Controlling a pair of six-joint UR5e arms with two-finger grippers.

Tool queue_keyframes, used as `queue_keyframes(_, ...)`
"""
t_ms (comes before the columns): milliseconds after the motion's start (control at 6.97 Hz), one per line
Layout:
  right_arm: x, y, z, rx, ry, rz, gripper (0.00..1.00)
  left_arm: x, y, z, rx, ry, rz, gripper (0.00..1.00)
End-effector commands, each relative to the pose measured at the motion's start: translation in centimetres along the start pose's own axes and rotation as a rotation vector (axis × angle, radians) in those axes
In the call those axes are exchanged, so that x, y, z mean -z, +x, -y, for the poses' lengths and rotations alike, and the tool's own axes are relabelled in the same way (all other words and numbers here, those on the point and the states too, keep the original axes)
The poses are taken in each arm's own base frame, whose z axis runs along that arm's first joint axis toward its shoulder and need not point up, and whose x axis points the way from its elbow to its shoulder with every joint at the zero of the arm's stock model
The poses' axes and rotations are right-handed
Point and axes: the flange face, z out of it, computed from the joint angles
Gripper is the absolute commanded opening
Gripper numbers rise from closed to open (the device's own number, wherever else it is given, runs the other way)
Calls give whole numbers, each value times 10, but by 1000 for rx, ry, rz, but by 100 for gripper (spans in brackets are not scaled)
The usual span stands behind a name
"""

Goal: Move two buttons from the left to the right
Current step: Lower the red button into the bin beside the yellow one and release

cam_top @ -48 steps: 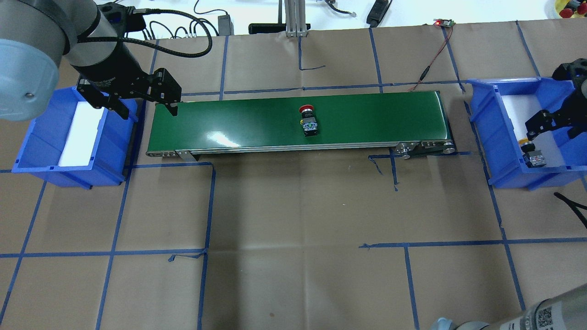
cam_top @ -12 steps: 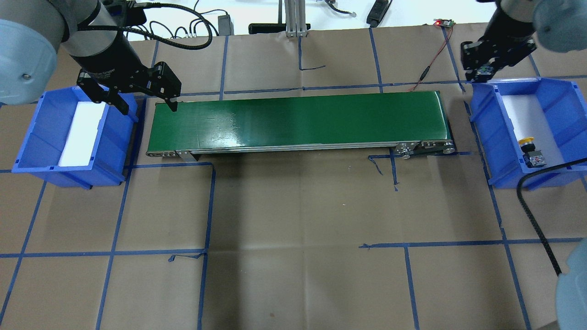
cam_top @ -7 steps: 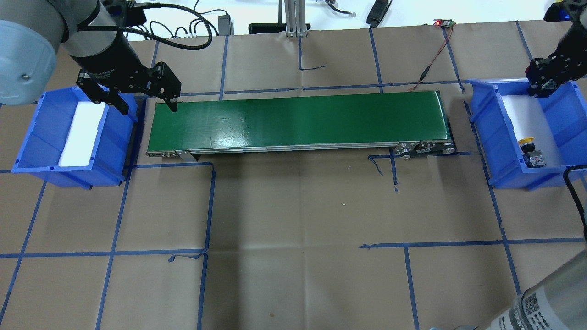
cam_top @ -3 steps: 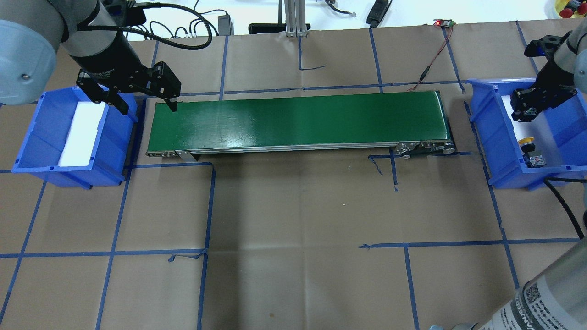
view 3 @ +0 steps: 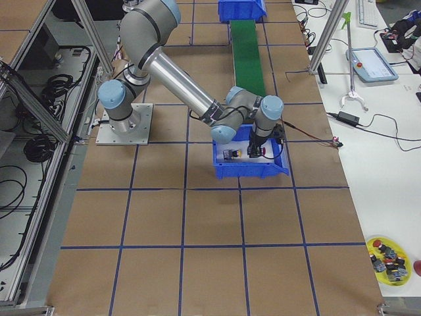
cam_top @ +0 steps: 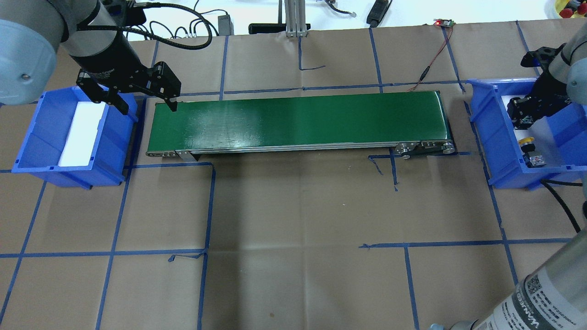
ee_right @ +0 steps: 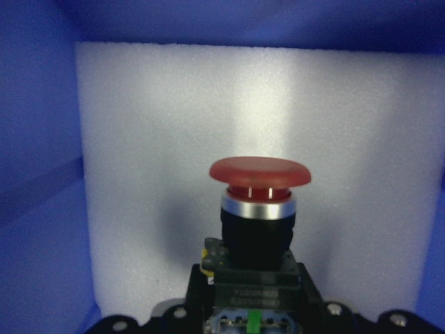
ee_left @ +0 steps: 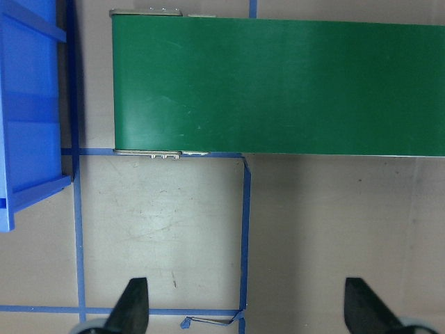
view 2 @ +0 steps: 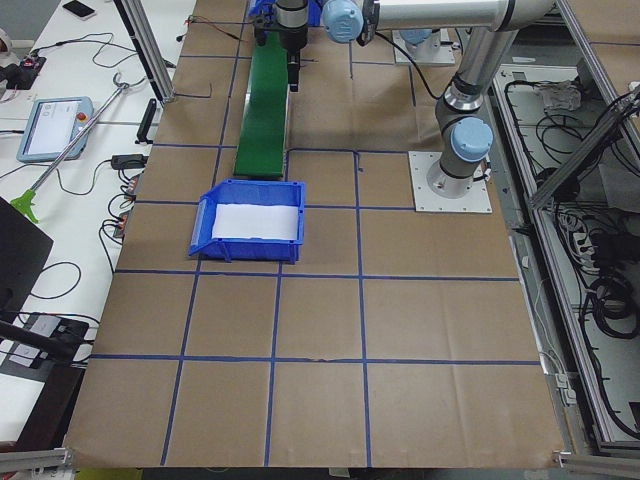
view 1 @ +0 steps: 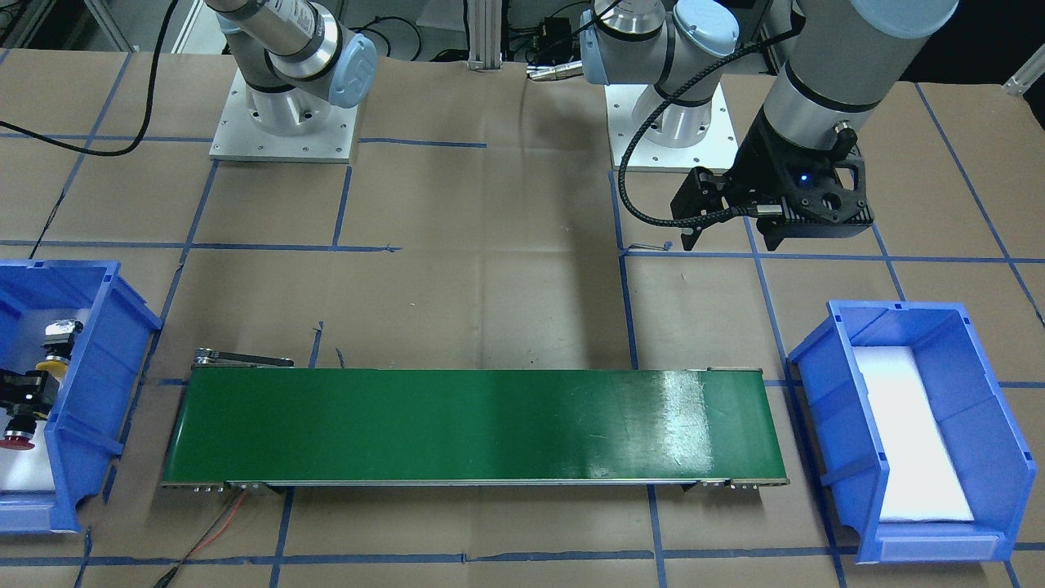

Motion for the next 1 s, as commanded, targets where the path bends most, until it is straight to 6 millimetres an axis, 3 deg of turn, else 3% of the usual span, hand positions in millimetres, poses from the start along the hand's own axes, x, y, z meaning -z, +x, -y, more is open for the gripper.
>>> queue_keyframes(0,2,3,7,-9,44,-13,99,0,0,0,0,1,0,100)
queue_keyframes(287,5,2,8,-7,51,-7,100,0,0,0,0,1,0,100)
queue_keyframes(574,26,3,9,-11,75,-25,100,0,0,0,0,1,0,100)
queue_keyframes(717,63,1,8,-12,108,-48,100,0,0,0,0,1,0,100)
queue_keyframes(861,106,-9,-6,-12,104,-44,100,0,0,0,0,1,0,100)
